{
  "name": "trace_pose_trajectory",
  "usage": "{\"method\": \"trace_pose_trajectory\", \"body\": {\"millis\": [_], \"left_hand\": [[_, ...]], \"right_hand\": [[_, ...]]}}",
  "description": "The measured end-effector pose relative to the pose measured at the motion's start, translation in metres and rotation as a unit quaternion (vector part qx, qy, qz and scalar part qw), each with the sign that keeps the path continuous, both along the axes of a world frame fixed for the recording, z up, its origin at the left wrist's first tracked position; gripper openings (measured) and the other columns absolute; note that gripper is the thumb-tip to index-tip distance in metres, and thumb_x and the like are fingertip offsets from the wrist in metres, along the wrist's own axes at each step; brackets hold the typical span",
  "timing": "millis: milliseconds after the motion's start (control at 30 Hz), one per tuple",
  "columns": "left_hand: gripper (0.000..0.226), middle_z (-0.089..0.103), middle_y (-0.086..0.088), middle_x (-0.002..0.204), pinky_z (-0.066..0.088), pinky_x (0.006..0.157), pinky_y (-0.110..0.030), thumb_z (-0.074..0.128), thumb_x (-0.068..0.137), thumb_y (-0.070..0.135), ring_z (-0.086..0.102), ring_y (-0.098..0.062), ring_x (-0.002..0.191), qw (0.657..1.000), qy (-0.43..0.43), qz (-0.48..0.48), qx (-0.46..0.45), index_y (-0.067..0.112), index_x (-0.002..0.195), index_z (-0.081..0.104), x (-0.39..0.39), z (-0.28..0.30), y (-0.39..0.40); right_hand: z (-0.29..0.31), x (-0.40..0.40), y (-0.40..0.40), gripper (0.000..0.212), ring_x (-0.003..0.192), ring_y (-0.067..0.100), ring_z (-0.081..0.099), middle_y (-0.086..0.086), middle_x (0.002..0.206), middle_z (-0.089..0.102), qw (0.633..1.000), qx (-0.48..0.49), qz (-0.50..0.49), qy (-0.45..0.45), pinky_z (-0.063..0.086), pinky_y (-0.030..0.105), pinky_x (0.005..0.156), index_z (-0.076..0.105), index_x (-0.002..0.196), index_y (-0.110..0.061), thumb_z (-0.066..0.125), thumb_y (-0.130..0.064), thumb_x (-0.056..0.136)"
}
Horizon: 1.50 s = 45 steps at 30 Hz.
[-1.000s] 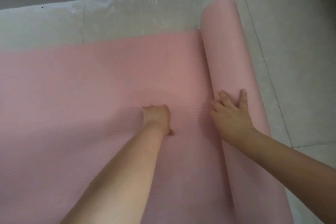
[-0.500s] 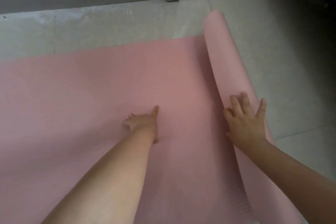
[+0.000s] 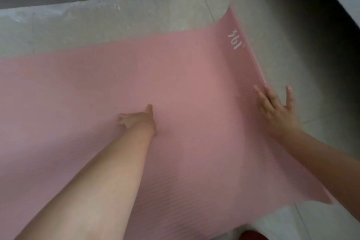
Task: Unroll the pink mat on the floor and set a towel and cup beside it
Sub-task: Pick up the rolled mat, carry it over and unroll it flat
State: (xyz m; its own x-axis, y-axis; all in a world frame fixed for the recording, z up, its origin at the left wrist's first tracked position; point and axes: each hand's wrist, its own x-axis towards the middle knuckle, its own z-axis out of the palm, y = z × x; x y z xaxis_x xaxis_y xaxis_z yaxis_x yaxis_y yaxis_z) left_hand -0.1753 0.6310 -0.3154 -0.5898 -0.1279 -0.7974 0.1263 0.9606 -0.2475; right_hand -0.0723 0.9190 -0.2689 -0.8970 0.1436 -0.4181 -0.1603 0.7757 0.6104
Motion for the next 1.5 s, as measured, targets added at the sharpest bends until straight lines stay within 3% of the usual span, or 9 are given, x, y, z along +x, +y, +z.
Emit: {"method": "trace_pose_trajectory", "body": {"millis": [67, 133, 300, 400, 700, 933, 1133, 1333, 1500], "left_hand": [[0.054, -0.002, -0.019, 0.158, 0.014, 0.113, -0.057, 0.022, 0.102, 0.019, 0.001, -0.042, 0.144, 0.999, 0.035, -0.007, -0.022, 0.014, 0.151, -0.002, 0.007, 0.002, 0.014], [0.054, -0.004, -0.014, 0.159, 0.012, 0.114, -0.056, 0.025, 0.099, 0.01, -0.004, -0.035, 0.146, 0.996, 0.06, -0.062, -0.018, 0.002, 0.149, 0.006, 0.021, 0.001, 0.028], [0.064, 0.004, -0.012, 0.159, 0.018, 0.116, -0.044, 0.039, 0.096, 0.025, 0.003, -0.028, 0.147, 0.979, 0.117, -0.126, 0.106, 0.003, 0.149, 0.01, 0.037, -0.006, 0.07], [0.077, 0.002, -0.011, 0.159, 0.018, 0.116, -0.041, 0.043, 0.093, 0.043, 0.001, -0.027, 0.147, 0.974, 0.116, -0.113, 0.159, 0.006, 0.149, 0.005, 0.03, -0.005, 0.105], [0.11, -0.011, -0.013, 0.158, 0.026, 0.109, -0.055, 0.047, 0.075, 0.073, -0.007, -0.032, 0.146, 0.978, 0.118, -0.125, 0.122, 0.01, 0.149, -0.004, 0.005, -0.019, 0.161], [0.114, 0.007, -0.034, 0.151, 0.022, 0.112, -0.053, 0.047, 0.072, 0.075, 0.012, -0.05, 0.139, 0.969, 0.082, -0.225, 0.068, -0.003, 0.145, 0.008, -0.011, -0.013, 0.177], [0.116, 0.003, -0.033, 0.152, 0.021, 0.112, -0.053, 0.046, 0.071, 0.077, 0.006, -0.055, 0.138, 0.973, 0.066, -0.211, 0.064, -0.002, 0.146, 0.006, -0.012, -0.019, 0.176], [0.116, -0.002, -0.027, 0.155, 0.026, 0.112, -0.048, 0.043, 0.071, 0.078, 0.002, -0.047, 0.142, 0.972, 0.103, -0.178, 0.112, 0.001, 0.148, 0.003, -0.005, -0.021, 0.169], [0.106, -0.01, -0.016, 0.158, 0.017, 0.116, -0.044, 0.048, 0.076, 0.07, -0.008, -0.036, 0.145, 0.965, 0.122, -0.152, 0.173, 0.011, 0.15, -0.001, 0.005, -0.025, 0.149]], "right_hand": [[-0.001, 0.003, 0.011, 0.057, 0.145, 0.03, -0.001, 0.013, 0.157, -0.001, 0.999, -0.027, 0.009, 0.02, 0.0, 0.061, 0.111, 0.02, 0.144, -0.004, 0.01, -0.022, 0.09], [-0.005, 0.004, 0.021, 0.075, 0.142, 0.035, 0.015, 0.021, 0.152, 0.021, 0.997, -0.077, -0.027, 0.014, 0.004, 0.063, 0.11, 0.035, 0.137, 0.004, -0.001, -0.027, 0.078], [-0.031, 0.02, 0.079, 0.081, 0.145, 0.023, -0.012, 0.008, 0.158, -0.004, 0.988, -0.095, -0.117, 0.037, -0.019, 0.048, 0.109, 0.011, 0.147, -0.015, -0.012, -0.051, 0.078], [-0.051, 0.027, 0.112, 0.099, 0.145, 0.021, -0.007, 0.006, 0.158, -0.006, 0.972, -0.176, -0.148, 0.049, -0.012, 0.039, 0.112, 0.01, 0.146, -0.02, -0.021, -0.066, 0.063], [-0.088, 0.016, 0.134, 0.088, 0.143, 0.031, 0.015, 0.016, 0.154, 0.017, 0.922, -0.336, -0.172, 0.088, 0.006, 0.047, 0.116, 0.024, 0.143, -0.005, 0.007, -0.062, 0.077], [-0.103, -0.091, 0.14, 0.072, 0.146, 0.024, 0.002, 0.015, 0.157, 0.004, 0.902, -0.389, -0.149, 0.118, -0.001, 0.037, 0.117, 0.009, 0.145, -0.001, 0.028, -0.045, 0.091], [-0.11, -0.168, 0.135, 0.071, 0.146, 0.023, -0.001, 0.013, 0.158, 0.0, 0.887, -0.397, -0.186, 0.143, 0.001, 0.035, 0.118, 0.004, 0.145, -0.002, 0.029, -0.044, 0.093], [-0.109, -0.138, 0.124, 0.063, 0.146, 0.024, -0.003, 0.013, 0.158, -0.001, 0.892, -0.402, -0.158, 0.135, -0.002, 0.037, 0.117, 0.006, 0.145, -0.003, 0.027, -0.034, 0.095], [-0.101, -0.077, 0.087, 0.064, 0.145, 0.029, -0.002, 0.018, 0.157, 0.0, 0.902, -0.4, -0.132, 0.101, -0.002, 0.04, 0.117, 0.009, 0.146, -0.005, 0.033, -0.036, 0.094]]}}
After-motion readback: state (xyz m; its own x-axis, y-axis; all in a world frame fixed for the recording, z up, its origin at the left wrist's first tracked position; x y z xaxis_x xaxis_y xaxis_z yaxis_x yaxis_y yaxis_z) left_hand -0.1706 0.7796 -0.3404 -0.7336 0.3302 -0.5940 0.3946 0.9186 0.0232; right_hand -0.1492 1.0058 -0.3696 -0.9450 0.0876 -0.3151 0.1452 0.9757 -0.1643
